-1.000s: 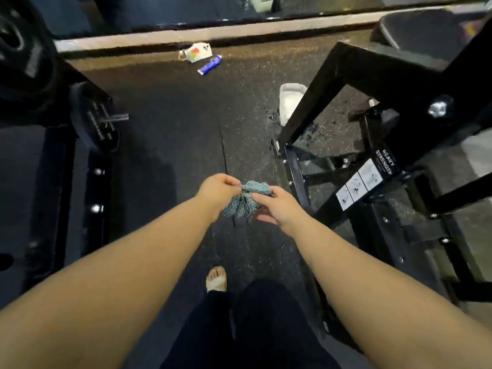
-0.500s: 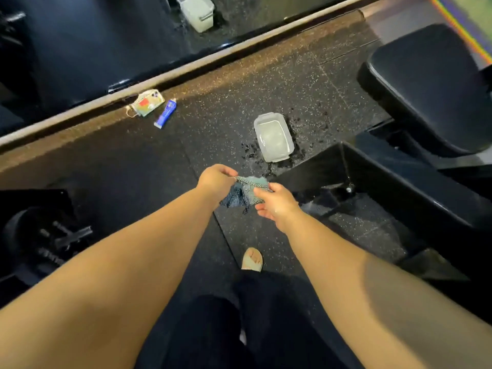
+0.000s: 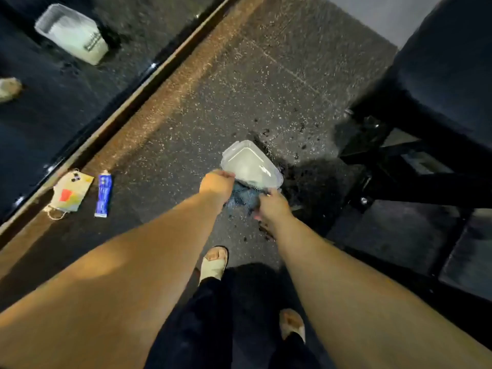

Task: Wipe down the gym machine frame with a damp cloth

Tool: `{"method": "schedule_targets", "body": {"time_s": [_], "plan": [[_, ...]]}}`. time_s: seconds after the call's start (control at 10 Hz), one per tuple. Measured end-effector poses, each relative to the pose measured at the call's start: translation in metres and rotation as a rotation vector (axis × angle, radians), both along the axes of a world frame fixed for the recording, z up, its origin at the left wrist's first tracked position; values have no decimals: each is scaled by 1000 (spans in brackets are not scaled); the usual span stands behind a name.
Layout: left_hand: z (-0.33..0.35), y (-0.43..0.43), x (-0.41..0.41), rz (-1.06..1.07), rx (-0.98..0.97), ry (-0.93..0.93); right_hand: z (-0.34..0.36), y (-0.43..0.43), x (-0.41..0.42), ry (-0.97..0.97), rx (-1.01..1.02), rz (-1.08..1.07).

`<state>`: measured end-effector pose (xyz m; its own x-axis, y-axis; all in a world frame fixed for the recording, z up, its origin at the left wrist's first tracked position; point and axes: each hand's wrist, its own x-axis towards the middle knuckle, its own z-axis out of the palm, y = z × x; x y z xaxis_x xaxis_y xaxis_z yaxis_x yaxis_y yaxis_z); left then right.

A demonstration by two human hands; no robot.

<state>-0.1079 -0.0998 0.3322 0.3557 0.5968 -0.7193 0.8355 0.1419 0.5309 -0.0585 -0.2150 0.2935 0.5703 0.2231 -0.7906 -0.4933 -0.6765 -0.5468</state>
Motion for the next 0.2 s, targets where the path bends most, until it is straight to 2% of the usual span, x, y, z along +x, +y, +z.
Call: {"method": "schedule_targets", "body": {"time_s": [0.2], "plan": [[-61,47,68,-230,-90,1,-52,44,50,99,-6,-126]]}}
